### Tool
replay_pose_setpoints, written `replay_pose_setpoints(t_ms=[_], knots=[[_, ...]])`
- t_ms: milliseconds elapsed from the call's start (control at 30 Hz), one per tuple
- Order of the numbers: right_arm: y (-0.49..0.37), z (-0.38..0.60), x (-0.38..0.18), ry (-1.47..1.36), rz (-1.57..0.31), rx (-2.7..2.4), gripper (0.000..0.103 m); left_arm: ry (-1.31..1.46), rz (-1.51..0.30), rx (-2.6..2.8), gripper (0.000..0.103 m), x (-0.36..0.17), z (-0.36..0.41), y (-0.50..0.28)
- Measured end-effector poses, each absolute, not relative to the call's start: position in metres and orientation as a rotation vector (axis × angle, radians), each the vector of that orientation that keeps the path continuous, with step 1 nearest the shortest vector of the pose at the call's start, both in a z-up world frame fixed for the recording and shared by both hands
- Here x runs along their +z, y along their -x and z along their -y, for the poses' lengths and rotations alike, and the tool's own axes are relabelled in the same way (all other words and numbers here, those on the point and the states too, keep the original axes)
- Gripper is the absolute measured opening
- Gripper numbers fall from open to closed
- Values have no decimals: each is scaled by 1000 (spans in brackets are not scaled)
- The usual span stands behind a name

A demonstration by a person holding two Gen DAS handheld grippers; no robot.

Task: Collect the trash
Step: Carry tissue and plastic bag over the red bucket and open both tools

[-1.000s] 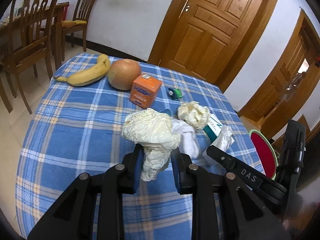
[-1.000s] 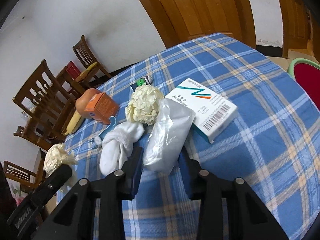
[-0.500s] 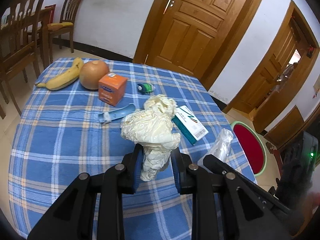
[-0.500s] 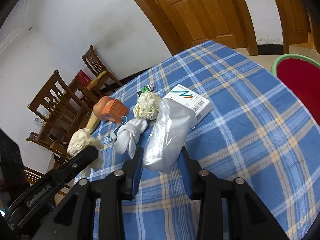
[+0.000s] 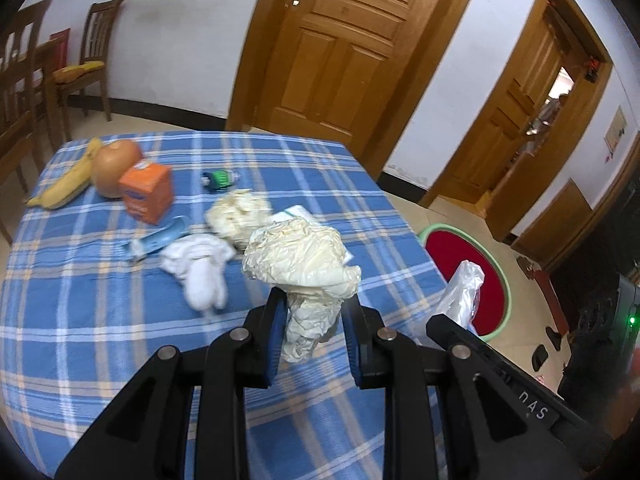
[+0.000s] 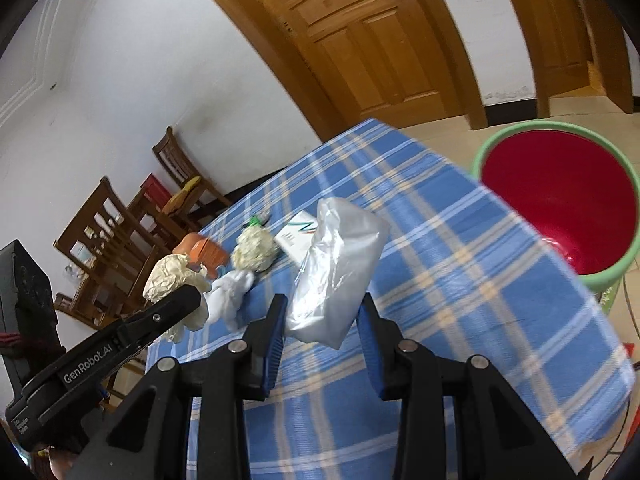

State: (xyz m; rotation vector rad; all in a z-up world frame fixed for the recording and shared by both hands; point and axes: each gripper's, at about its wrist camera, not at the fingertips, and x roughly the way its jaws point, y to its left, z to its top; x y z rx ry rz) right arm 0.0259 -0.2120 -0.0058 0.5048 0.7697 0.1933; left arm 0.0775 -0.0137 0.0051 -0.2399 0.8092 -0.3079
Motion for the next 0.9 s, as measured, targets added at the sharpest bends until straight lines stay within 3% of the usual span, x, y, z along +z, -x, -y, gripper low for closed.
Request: replay_pose_setpoints(t_ms=[900], knots=[[-21, 359, -19, -651, -702, -79, 38, 74, -857, -561, 26, 2, 180, -118]])
